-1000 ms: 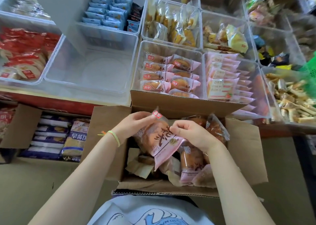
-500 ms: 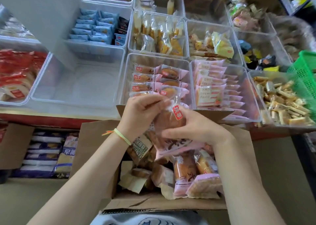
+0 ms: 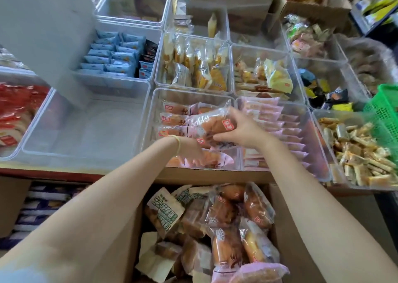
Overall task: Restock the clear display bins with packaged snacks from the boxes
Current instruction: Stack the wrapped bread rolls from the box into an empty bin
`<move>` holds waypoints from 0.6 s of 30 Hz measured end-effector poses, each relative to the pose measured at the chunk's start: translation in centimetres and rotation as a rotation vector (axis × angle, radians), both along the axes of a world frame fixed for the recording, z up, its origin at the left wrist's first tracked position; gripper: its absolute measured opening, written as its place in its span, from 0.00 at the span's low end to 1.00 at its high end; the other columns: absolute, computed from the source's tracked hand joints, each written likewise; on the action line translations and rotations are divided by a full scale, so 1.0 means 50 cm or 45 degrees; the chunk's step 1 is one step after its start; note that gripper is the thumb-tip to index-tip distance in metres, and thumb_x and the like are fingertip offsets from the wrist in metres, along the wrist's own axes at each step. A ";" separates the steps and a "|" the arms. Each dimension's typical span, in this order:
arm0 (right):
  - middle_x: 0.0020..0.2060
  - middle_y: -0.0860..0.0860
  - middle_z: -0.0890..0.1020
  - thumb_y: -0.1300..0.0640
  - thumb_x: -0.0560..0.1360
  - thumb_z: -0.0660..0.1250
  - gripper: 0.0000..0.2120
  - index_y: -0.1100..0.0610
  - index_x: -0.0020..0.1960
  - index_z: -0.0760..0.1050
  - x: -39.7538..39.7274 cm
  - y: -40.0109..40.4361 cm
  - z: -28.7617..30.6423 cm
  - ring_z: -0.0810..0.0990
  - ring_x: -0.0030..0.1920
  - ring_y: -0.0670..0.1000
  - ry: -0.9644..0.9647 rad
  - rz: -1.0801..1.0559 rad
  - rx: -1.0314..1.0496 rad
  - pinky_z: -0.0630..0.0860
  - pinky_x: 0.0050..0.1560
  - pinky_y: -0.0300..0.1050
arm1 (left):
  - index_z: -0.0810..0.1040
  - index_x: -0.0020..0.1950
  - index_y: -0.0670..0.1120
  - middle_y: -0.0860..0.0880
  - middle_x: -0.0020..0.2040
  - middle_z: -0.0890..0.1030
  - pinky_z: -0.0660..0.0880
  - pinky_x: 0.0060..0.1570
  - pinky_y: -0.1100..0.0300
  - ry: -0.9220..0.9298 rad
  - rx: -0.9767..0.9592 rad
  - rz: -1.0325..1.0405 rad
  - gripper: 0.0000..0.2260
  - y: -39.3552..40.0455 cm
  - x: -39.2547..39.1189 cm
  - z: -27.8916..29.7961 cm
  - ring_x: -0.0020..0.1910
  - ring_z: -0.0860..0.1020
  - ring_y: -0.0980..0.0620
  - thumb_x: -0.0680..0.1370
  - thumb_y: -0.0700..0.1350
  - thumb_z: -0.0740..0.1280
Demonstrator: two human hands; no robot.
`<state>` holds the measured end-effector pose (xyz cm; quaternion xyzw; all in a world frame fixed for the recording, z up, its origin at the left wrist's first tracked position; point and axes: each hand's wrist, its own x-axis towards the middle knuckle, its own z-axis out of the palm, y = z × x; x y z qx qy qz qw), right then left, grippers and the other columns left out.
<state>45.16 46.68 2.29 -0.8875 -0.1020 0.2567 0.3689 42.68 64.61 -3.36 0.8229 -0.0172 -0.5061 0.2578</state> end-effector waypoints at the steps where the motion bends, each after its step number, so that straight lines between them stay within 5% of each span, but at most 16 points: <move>1: 0.50 0.45 0.80 0.54 0.70 0.80 0.27 0.50 0.63 0.70 0.008 -0.002 -0.015 0.80 0.50 0.44 0.031 0.013 -0.017 0.75 0.45 0.37 | 0.75 0.68 0.43 0.46 0.66 0.78 0.78 0.60 0.54 0.046 0.024 -0.022 0.15 -0.011 0.005 -0.015 0.63 0.78 0.50 0.82 0.40 0.59; 5: 0.63 0.49 0.77 0.50 0.69 0.80 0.43 0.51 0.77 0.60 0.031 -0.013 -0.048 0.78 0.59 0.49 0.174 0.077 -0.140 0.77 0.60 0.47 | 0.65 0.75 0.42 0.41 0.59 0.79 0.78 0.58 0.54 0.094 0.175 -0.147 0.20 -0.026 0.010 -0.046 0.55 0.81 0.45 0.83 0.37 0.54; 9: 0.56 0.49 0.78 0.51 0.69 0.77 0.30 0.53 0.65 0.67 0.041 -0.013 -0.034 0.79 0.53 0.51 0.099 0.396 -0.530 0.78 0.47 0.47 | 0.67 0.71 0.45 0.42 0.47 0.80 0.77 0.27 0.60 0.050 0.254 -0.132 0.17 0.010 0.021 -0.088 0.38 0.82 0.48 0.81 0.43 0.58; 12: 0.50 0.48 0.77 0.51 0.70 0.74 0.26 0.53 0.63 0.69 0.031 0.023 -0.016 0.77 0.47 0.52 -0.003 0.686 -0.822 0.71 0.35 0.45 | 0.69 0.60 0.46 0.41 0.45 0.80 0.81 0.33 0.55 -0.008 0.190 -0.023 0.09 0.018 0.024 -0.091 0.39 0.83 0.46 0.81 0.38 0.57; 14: 0.47 0.47 0.74 0.52 0.70 0.74 0.28 0.53 0.67 0.68 0.019 0.063 -0.025 0.75 0.47 0.52 -0.044 0.847 -0.937 0.72 0.37 0.44 | 0.73 0.55 0.47 0.42 0.48 0.80 0.83 0.45 0.49 -0.102 0.086 0.082 0.10 0.017 0.023 -0.087 0.43 0.82 0.45 0.81 0.35 0.57; 18: 0.47 0.48 0.75 0.53 0.71 0.73 0.30 0.54 0.70 0.68 0.006 0.134 -0.081 0.78 0.49 0.53 -0.053 1.110 -1.215 0.81 0.45 0.50 | 0.70 0.69 0.53 0.44 0.58 0.78 0.79 0.41 0.58 -0.259 -0.019 0.212 0.25 0.041 0.000 -0.065 0.50 0.81 0.46 0.80 0.30 0.53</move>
